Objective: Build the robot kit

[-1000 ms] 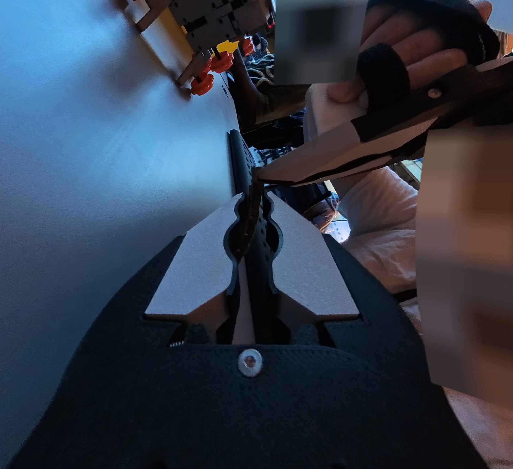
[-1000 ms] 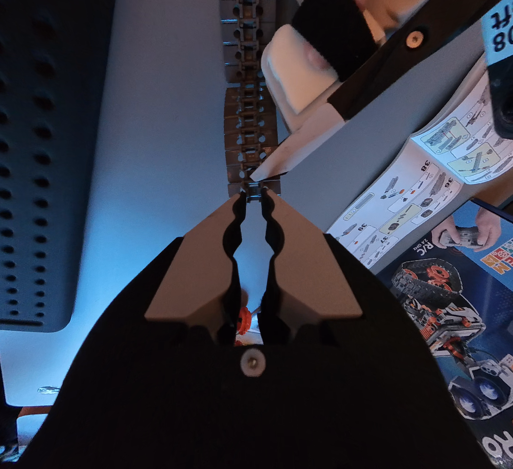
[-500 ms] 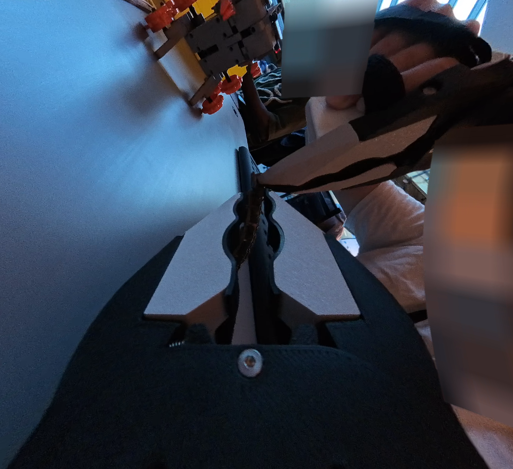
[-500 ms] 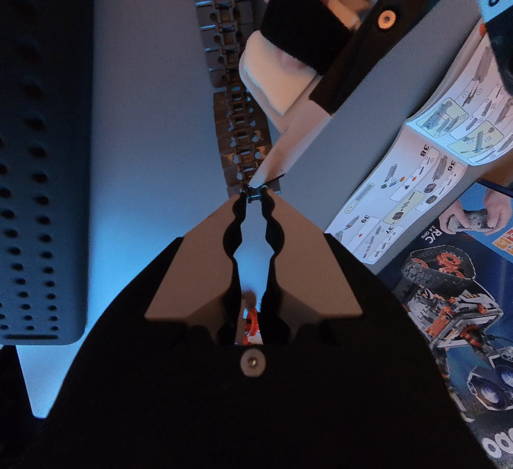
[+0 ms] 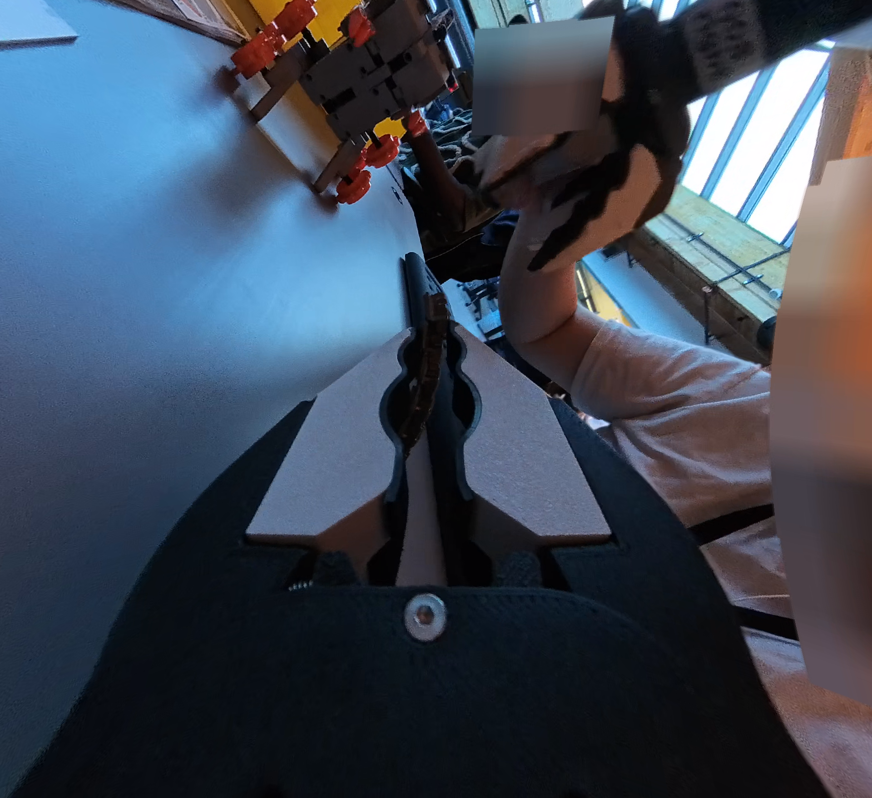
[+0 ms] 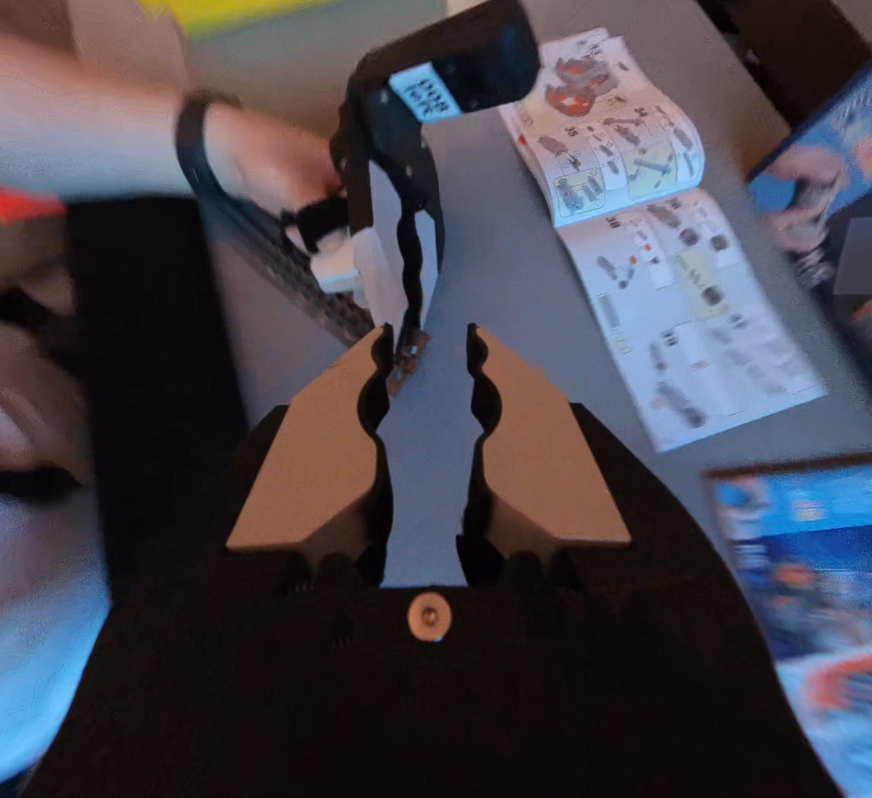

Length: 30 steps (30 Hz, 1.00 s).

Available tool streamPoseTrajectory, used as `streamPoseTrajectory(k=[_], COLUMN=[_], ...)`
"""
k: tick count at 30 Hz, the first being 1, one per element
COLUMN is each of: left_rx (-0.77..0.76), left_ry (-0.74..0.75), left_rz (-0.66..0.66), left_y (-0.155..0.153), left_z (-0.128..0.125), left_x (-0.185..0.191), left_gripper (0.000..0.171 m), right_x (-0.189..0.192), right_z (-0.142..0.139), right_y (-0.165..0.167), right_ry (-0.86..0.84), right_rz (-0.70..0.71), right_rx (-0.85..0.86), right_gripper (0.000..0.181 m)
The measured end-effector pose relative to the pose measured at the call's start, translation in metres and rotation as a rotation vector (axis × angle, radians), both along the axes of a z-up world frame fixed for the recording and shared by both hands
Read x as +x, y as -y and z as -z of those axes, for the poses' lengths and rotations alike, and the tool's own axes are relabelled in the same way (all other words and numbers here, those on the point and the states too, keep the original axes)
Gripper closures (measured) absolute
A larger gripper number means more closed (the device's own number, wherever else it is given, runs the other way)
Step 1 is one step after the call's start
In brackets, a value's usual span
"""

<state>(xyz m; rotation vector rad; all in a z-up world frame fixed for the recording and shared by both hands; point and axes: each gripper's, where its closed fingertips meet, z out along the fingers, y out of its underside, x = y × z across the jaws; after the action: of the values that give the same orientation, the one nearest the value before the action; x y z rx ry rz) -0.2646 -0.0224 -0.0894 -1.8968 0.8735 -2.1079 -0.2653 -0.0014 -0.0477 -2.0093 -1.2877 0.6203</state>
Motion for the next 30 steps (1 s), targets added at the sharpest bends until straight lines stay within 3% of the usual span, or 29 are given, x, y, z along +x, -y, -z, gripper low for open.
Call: streamPoseTrajectory(k=[2,4,5,7,9,11,20,30], left_rx=[0.052,0.096,0.106,0.1,0.091,0.098,0.03,0.09], left_ry=[-0.006,-0.011,-0.014,-0.02,-0.019,-0.021,-0.041,-0.069], left_rz=[0.002,0.003,0.0,-0.007,-0.014,-0.026,-0.042,-0.121], left_y=[0.002,0.004,0.005,0.004,0.003,0.001,-0.003,-0.008], left_z=[-0.001,-0.001,-0.001,0.001,0.001,0.001,0.007,0.012], left_x=[0.0,0.001,0.001,0.002,0.001,0.0,0.003,0.002], left_gripper=[0.163,0.163,0.162,0.163,0.163,0.163,0.164,0.165], right_x=[0.004,0.004,0.003,0.0,-0.007,-0.007,-0.002,-0.002], right_z=[0.012,0.031,0.04,0.054,0.05,0.046,0.053,0.058], right_y=[0.008,0.012,0.015,0.022,0.026,0.024,0.018,0.012], right_ry=[-0.163,-0.261,-0.292,-0.331,-0.434,-0.504,-0.48,-0.458], right_rz=[0.086,0.158,0.176,0.171,0.133,0.14,0.192,0.238], right_rx=[-0.151,-0.283,-0.348,-0.442,-0.503,-0.548,-0.531,-0.578], right_gripper=[0.149,0.128,0.127,0.152,0.169,0.17,0.174,0.174])
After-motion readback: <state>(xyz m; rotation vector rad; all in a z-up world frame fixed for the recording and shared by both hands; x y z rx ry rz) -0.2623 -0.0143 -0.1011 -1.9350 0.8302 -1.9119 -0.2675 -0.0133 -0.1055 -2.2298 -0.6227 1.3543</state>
